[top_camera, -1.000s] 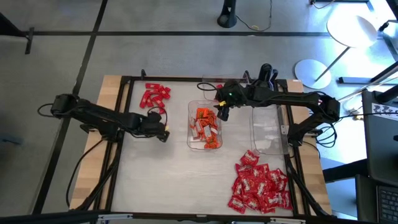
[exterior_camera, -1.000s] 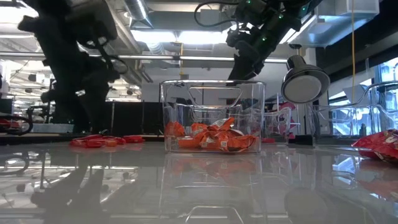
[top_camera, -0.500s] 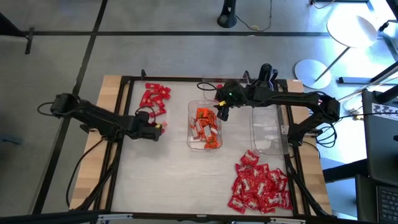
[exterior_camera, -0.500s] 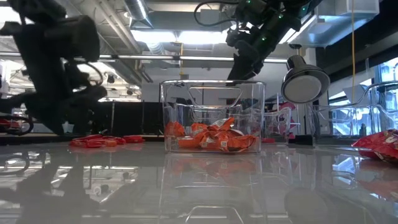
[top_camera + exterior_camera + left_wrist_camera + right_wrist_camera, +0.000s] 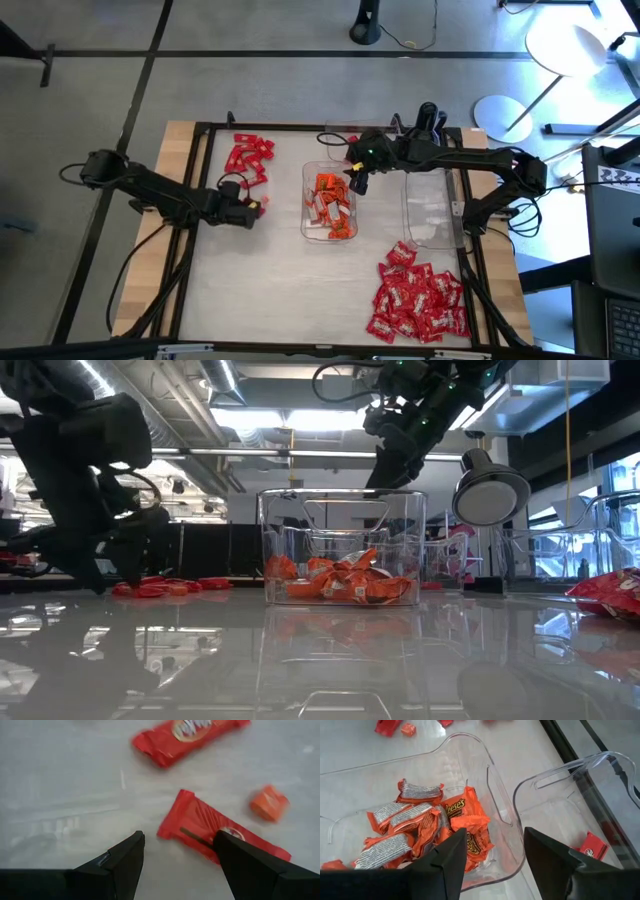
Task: Sort candy
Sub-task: Put the red chocolate into the top transparent bin
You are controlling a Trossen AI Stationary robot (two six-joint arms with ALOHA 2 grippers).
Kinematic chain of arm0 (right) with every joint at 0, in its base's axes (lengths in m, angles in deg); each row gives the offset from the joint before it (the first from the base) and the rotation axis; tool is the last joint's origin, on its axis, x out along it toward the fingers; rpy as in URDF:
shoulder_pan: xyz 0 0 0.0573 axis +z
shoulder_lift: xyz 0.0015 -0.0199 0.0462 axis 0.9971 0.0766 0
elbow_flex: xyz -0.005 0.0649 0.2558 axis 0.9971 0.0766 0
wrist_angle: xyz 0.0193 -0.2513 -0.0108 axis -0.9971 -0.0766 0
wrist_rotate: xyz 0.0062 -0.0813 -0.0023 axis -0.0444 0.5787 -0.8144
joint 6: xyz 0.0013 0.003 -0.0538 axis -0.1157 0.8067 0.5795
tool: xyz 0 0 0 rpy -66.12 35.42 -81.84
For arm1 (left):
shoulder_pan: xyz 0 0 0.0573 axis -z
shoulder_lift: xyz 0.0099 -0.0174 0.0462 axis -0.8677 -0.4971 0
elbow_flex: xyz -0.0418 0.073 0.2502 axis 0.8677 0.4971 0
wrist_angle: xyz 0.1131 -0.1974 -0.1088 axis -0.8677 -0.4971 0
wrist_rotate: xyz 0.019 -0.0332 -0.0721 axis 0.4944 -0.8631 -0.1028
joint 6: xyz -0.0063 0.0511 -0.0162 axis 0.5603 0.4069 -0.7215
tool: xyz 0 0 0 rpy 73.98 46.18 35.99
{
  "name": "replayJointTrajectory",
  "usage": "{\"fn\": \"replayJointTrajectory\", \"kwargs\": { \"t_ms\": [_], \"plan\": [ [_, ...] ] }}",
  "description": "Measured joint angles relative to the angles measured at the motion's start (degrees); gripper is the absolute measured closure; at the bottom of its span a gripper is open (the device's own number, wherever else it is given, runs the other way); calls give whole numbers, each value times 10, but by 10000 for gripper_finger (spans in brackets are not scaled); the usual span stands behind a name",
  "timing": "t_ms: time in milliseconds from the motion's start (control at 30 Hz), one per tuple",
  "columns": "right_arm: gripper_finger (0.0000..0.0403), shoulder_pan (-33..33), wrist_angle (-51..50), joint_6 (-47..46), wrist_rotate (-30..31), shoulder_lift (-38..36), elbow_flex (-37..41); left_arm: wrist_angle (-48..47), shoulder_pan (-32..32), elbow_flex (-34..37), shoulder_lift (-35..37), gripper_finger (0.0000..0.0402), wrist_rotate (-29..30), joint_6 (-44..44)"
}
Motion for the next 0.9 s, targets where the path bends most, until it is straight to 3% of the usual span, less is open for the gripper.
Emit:
{"fn": "replayJointTrajectory", "kwargs": {
  "t_ms": [167,333,633,900],
  "plan": [
    [207,0,2,0,0,0,0,11,12,-19,15,163,-49,39],
    [207,0,3,0,0,0,0,12,12,-28,32,163,-39,59],
    [207,0,2,1,0,0,0,94,29,-29,28,163,-33,11],
    [207,0,1,2,0,0,0,94,30,-30,-16,163,-41,-39]
  ]
}}
